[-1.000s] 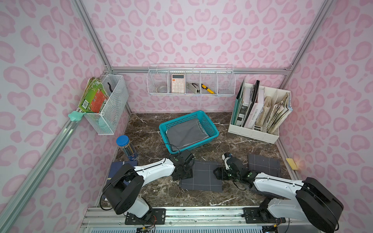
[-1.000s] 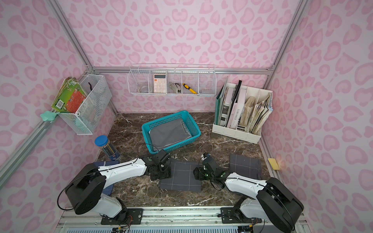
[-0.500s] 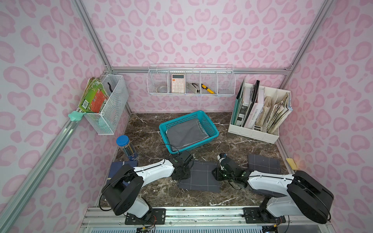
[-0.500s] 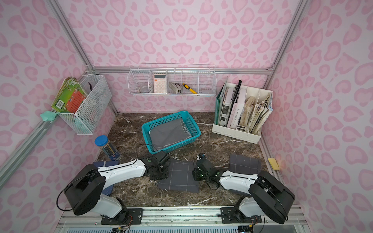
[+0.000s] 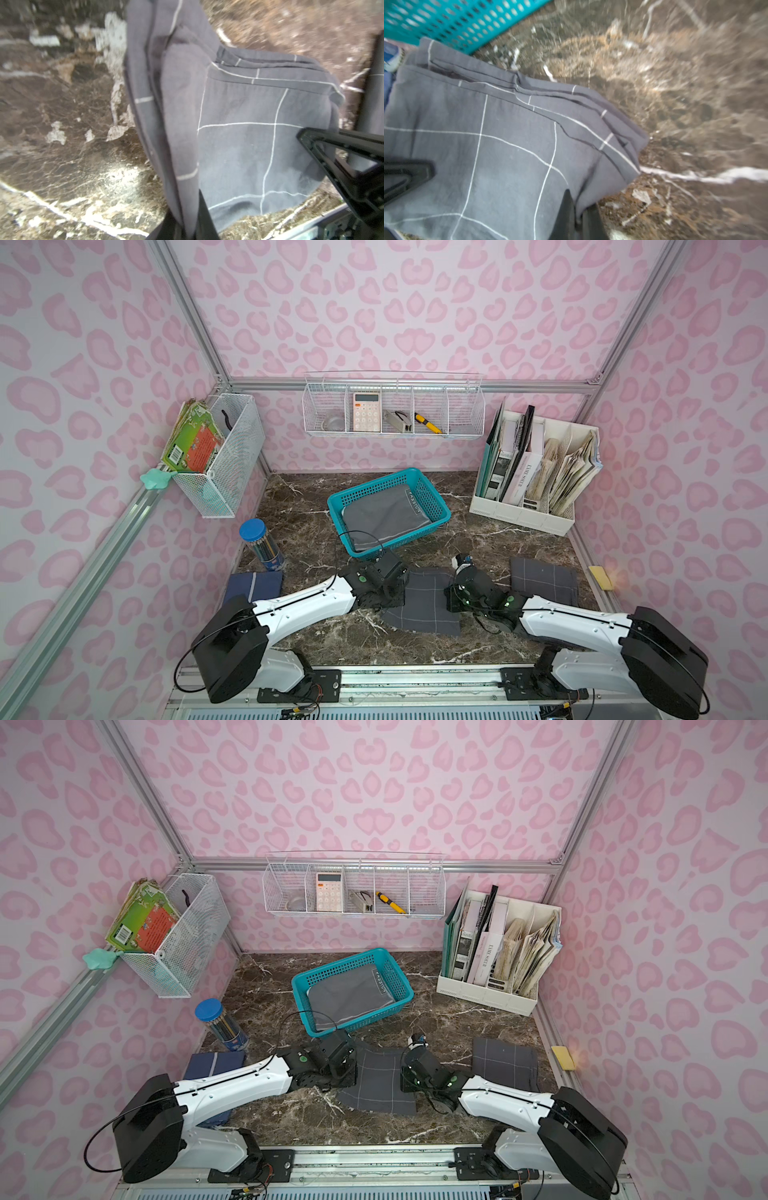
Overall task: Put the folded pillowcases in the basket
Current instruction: Pick up the pillowcase at the center of the board, then place the pillowcase in the basket.
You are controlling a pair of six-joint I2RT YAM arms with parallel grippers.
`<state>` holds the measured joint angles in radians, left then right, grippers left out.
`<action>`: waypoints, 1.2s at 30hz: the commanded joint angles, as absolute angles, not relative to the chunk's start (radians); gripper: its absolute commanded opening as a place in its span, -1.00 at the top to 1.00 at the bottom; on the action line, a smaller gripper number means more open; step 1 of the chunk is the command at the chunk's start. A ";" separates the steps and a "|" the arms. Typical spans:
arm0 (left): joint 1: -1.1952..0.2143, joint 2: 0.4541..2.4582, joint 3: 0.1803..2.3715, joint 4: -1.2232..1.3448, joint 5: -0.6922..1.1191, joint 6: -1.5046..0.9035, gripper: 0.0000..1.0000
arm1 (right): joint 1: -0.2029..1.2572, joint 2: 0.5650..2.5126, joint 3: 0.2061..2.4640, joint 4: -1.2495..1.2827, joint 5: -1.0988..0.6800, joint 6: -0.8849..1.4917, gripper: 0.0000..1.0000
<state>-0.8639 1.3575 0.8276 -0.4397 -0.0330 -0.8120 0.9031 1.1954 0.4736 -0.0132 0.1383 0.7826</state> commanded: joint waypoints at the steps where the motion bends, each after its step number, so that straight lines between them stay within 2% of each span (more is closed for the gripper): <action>1: -0.873 1.315 0.850 -0.474 -0.109 -0.799 1.00 | 0.907 1.129 0.502 -0.067 0.231 0.753 1.00; 8: -0.874 1.195 0.919 -0.511 -0.206 -0.743 1.00 | 0.900 0.989 0.583 -0.060 0.313 0.640 1.00; 14: -0.862 1.155 1.020 -0.545 -0.361 -0.657 1.00 | 0.816 1.058 0.772 -0.039 0.290 0.497 1.00; 19: -0.780 1.192 1.100 -0.537 -0.378 -0.600 1.00 | 0.738 1.220 0.972 0.014 0.196 0.407 1.00; 24: -0.665 1.247 1.144 -0.529 -0.344 -0.590 1.00 | 0.720 1.414 1.179 0.007 0.162 0.328 1.00; 29: -0.532 1.316 1.157 -0.499 -0.256 -0.623 1.00 | 0.662 1.619 1.372 -0.053 0.015 0.318 1.00; 36: -0.423 1.471 1.216 -0.461 -0.185 -0.635 1.00 | 0.603 1.891 1.651 -0.169 -0.083 0.324 1.00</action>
